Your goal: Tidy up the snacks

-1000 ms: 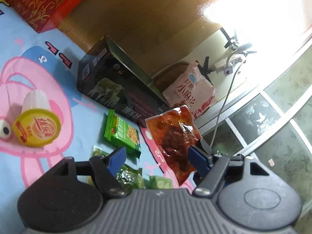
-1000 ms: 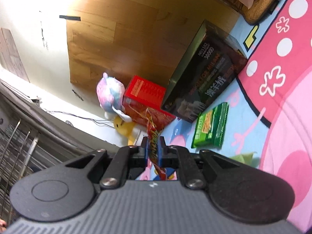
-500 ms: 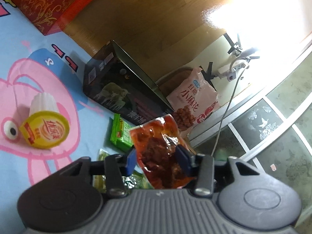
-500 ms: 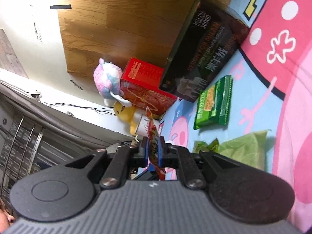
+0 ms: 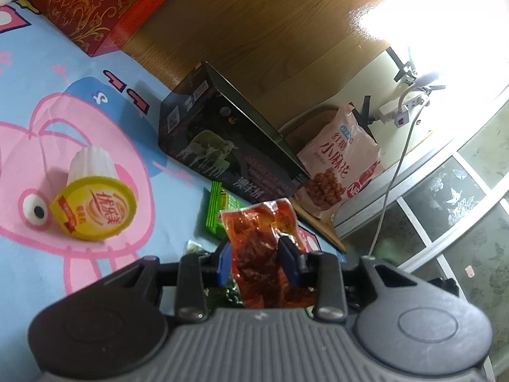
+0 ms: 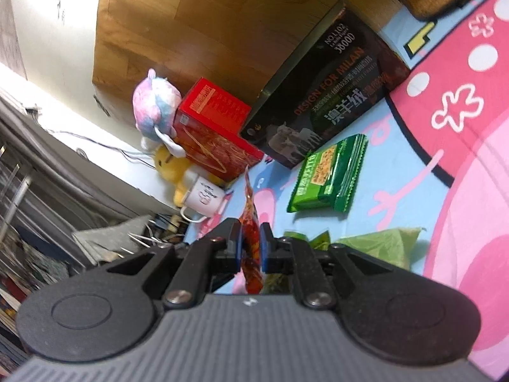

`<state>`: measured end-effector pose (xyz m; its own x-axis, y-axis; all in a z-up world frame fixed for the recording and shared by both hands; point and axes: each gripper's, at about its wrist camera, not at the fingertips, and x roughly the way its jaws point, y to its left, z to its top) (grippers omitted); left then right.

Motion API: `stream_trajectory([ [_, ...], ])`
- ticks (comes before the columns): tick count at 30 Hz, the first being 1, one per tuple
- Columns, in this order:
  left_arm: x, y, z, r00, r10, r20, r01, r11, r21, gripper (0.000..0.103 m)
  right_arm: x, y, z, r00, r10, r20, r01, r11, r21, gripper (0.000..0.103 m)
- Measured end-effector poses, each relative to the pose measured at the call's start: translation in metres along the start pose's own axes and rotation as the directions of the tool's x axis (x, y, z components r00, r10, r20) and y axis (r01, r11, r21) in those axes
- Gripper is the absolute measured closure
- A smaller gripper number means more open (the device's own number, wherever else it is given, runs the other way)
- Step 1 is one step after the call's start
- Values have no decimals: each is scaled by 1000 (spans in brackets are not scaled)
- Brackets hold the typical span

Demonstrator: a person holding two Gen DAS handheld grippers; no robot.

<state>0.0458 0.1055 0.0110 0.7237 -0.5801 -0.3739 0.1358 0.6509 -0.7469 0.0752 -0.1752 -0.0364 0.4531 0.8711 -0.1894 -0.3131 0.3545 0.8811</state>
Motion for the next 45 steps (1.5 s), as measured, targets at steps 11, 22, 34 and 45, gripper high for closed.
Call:
stream_trajectory([
  [11, 1, 0, 0, 1000, 9, -2, -9, 1000, 1, 72, 4, 12, -6, 999, -52, 4, 52, 992, -116, 88],
  [22, 7, 3, -1, 998, 51, -37, -51, 999, 0, 72, 11, 13, -11, 995, -101, 2, 100, 978, -181, 88],
  [34, 9, 3, -1, 997, 62, -47, -62, 998, 2, 72, 11, 11, -12, 994, -107, -4, 104, 978, -182, 88],
  [45, 9, 3, -1, 997, 64, -48, -64, 998, 3, 72, 12, 12, -12, 994, -113, -3, 110, 975, -195, 88],
])
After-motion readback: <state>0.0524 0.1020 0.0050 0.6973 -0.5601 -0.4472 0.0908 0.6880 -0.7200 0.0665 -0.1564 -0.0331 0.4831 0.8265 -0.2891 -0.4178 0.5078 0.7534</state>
